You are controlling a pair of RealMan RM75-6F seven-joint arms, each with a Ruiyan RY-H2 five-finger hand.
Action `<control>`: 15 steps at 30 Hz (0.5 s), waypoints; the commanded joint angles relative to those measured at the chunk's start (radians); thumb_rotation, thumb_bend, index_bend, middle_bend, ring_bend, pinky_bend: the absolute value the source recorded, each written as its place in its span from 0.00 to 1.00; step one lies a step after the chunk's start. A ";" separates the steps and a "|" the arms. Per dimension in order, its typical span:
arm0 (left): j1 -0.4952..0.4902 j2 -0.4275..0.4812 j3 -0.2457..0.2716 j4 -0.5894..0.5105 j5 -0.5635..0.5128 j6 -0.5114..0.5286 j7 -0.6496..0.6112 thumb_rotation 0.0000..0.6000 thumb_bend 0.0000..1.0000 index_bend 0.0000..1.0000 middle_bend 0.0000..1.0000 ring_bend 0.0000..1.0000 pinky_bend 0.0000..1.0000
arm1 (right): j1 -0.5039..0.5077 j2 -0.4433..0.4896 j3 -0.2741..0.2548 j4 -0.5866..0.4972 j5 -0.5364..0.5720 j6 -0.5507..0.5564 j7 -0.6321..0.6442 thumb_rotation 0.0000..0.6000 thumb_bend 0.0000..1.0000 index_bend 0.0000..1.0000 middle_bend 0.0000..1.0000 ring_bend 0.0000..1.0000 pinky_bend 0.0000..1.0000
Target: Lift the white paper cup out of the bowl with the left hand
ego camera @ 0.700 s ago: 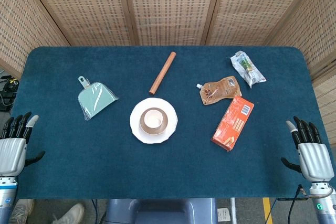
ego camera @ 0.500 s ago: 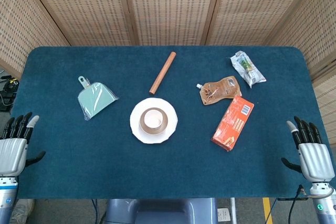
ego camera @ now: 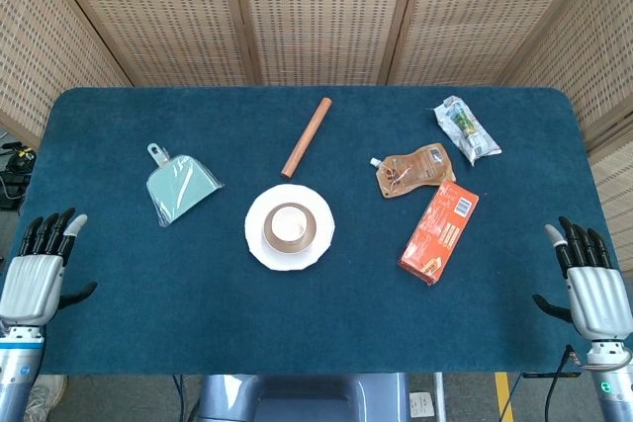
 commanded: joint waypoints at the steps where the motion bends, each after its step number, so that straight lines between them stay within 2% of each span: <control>1: -0.084 0.013 -0.056 -0.051 -0.038 -0.088 0.061 1.00 0.05 0.00 0.00 0.00 0.00 | 0.005 -0.001 0.009 0.007 0.014 -0.008 0.004 1.00 0.10 0.00 0.00 0.00 0.00; 4: -0.143 0.017 -0.089 -0.092 -0.073 -0.155 0.112 1.00 0.07 0.01 0.00 0.00 0.00 | 0.007 -0.002 0.016 0.012 0.024 -0.011 0.007 1.00 0.10 0.00 0.00 0.00 0.00; 9: -0.272 0.001 -0.150 -0.145 -0.156 -0.289 0.221 1.00 0.09 0.11 0.00 0.00 0.00 | 0.009 0.002 0.025 0.019 0.055 -0.028 0.015 1.00 0.10 0.00 0.00 0.00 0.00; 15: -0.418 -0.055 -0.189 -0.145 -0.281 -0.439 0.333 1.00 0.09 0.15 0.00 0.00 0.00 | 0.018 0.000 0.038 0.045 0.094 -0.056 0.030 1.00 0.10 0.00 0.00 0.00 0.00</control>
